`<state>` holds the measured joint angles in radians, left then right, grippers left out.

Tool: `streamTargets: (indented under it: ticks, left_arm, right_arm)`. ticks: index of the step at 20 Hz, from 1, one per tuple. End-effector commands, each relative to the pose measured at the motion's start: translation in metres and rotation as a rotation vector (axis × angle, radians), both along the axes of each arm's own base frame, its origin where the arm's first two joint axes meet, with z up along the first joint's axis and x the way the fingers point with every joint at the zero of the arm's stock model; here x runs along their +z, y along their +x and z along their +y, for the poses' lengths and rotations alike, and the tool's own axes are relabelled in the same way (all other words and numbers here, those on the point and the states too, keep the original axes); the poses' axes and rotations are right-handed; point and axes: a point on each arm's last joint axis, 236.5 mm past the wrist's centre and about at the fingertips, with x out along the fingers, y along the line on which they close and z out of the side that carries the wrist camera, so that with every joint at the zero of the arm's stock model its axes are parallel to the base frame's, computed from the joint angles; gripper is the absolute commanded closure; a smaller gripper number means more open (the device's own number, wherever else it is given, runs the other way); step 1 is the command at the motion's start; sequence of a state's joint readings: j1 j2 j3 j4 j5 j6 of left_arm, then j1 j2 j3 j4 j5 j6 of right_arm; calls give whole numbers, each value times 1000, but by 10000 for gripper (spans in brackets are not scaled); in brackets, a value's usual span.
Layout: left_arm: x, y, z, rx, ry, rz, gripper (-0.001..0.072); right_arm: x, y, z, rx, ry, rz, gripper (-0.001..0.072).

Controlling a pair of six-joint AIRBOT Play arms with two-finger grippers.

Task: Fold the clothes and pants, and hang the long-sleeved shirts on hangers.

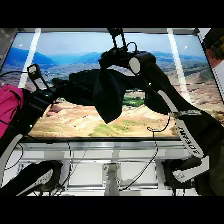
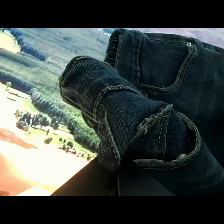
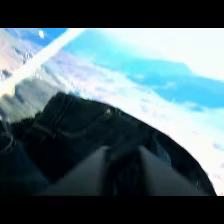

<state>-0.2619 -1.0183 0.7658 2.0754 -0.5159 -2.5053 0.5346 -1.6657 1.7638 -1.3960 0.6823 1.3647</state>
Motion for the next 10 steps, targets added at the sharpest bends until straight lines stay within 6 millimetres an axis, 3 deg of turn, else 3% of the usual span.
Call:
streamTargets:
  ticks: [1, 3, 7, 10]
  left_arm:
    - [0, 0, 0, 0, 2, 0, 688]
    - [1, 0, 1, -1, 10, -1, 688]
    - [1, 1, 6, -21, 50, 2, 688]
    - [-3, -2, 13, -44, 107, 25, 688]
  right_arm:
    - [-42, -29, -49, 1, -167, 263, 700]
    - [-63, -47, -77, -64, -127, 465, 702]
    - [-89, -92, -92, -87, 66, 692, 703]
    - [-110, -151, -87, -112, 217, 832, 703]
